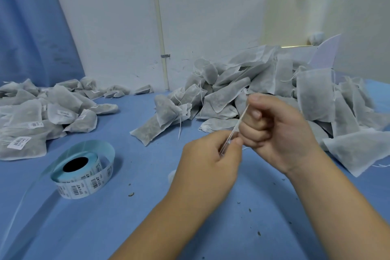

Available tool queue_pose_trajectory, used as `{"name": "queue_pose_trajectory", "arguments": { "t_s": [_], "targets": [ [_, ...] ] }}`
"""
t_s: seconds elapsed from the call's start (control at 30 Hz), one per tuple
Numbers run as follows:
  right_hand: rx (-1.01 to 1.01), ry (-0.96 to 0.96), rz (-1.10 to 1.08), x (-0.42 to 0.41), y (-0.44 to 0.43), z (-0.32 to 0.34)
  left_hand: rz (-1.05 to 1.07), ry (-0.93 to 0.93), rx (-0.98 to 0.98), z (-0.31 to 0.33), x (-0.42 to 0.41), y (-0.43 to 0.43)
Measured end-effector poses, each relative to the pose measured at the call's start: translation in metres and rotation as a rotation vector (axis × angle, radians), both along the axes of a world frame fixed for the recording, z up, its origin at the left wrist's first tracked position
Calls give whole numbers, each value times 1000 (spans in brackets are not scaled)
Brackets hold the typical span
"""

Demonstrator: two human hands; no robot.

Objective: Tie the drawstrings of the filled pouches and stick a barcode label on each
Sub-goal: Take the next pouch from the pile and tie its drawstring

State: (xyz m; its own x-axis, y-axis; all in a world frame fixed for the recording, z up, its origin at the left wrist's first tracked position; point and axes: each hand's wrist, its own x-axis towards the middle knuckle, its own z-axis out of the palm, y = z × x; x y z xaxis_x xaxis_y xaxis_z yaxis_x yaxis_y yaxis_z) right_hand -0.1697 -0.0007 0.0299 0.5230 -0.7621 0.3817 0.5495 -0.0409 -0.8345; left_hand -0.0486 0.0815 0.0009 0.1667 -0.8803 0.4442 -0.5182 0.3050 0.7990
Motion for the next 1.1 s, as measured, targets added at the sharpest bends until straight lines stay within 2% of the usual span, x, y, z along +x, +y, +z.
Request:
{"name": "queue_pose_trajectory", "arguments": {
  "t_s": [0.1, 0.2, 0.27, 0.37, 0.57, 0.7, 0.83, 0.97, 1.1],
  "targets": [
    [-12, 36, -87, -4, -5, -2, -8, 112, 101, 5, 10, 0],
    [-27, 72, -140, -2, -8, -5, -171, 180, 156, 8, 18, -1],
    [-27, 95, -160, 0, -8, -7, -291, 252, 148, 10, 20, -1],
    [-34, 149, -214, 1, -9, -11, -356, 375, 92, 13, 24, -2],
    [-121, 404, -364, 15, -5, -20, -396, 495, 23, 14, 35, -4],
    [-284, 545, -416, 22, 4, -19, -244, 517, -47, 12, 39, -7],
    [-551, 624, -457, 23, 14, -18, 12, 404, -75, 9, 43, -12],
    [-786, 671, -487, 22, 19, -17, 121, 80, -56, 2, 45, -14],
    [-782, 610, -528, 17, 15, -16, 104, -153, -70, -1, 47, -14]
  ]
}}
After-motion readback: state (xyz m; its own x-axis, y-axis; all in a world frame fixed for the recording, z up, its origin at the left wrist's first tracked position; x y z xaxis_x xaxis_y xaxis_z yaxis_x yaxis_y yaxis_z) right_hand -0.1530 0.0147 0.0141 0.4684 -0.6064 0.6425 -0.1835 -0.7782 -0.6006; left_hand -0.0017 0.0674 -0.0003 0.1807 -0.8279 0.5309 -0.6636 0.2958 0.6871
